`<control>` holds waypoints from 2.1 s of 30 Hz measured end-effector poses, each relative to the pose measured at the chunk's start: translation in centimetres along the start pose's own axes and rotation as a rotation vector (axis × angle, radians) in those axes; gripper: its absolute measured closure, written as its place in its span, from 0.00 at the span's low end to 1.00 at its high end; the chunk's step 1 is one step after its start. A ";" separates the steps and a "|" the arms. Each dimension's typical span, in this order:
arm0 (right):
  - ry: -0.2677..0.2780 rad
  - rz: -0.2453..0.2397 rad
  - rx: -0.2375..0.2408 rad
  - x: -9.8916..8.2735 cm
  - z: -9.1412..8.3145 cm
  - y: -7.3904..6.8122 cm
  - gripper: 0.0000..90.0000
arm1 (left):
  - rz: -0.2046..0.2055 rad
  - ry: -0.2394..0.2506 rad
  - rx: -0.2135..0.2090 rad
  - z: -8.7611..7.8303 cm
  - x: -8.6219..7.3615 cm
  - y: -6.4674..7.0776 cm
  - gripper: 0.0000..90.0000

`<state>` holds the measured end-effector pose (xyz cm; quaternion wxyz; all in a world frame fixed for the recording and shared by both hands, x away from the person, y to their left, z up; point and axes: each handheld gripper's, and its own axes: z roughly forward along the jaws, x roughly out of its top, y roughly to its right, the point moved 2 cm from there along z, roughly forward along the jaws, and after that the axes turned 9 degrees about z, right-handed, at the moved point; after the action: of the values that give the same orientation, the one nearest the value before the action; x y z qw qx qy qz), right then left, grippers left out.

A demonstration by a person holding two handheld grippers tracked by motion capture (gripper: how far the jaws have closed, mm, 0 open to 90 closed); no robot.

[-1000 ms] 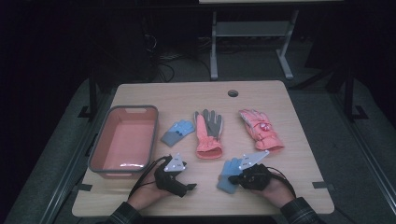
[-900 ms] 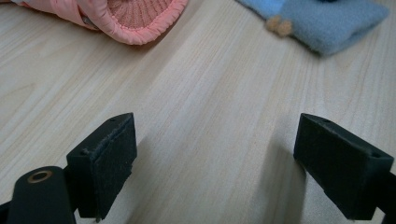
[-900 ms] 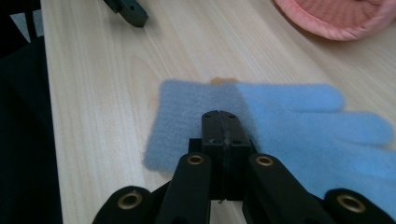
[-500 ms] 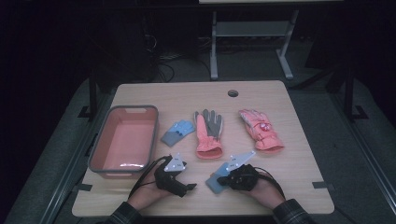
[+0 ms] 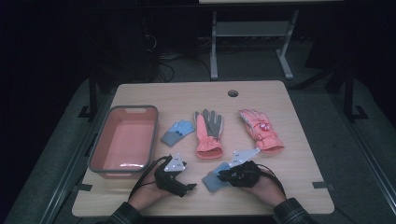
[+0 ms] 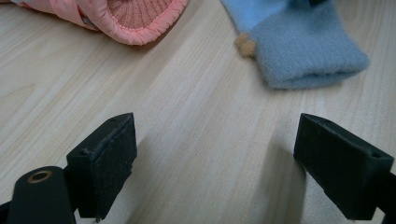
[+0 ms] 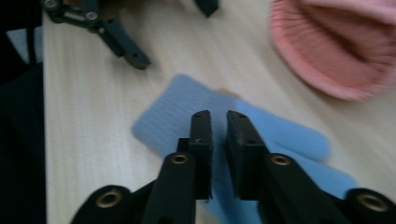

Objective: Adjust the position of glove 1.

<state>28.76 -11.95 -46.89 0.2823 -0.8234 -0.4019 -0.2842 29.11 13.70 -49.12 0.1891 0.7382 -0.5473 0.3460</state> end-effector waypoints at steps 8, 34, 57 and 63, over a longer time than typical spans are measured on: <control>0.078 0.106 -0.116 -0.9 -2.7 4.0 0.78 | 0.006 -0.005 -0.003 0.0 0.1 -0.1 0.14; 0.082 0.189 -0.320 -3.1 -2.3 7.1 0.31 | 0.009 -0.014 -0.002 0.0 0.1 -0.2 0.14; 0.080 0.196 -0.322 -3.2 -2.0 7.4 0.18 | -0.147 0.013 0.109 -1.7 4.9 -3.6 0.87; 0.080 0.196 -0.322 -3.2 -2.0 7.4 0.18 | -0.166 0.025 0.135 -1.3 6.8 -5.4 0.99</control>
<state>32.72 -18.77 -49.50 0.1889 -0.8812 -0.2577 -0.3485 34.90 11.70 -42.84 0.1741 0.7877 -0.4572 0.3743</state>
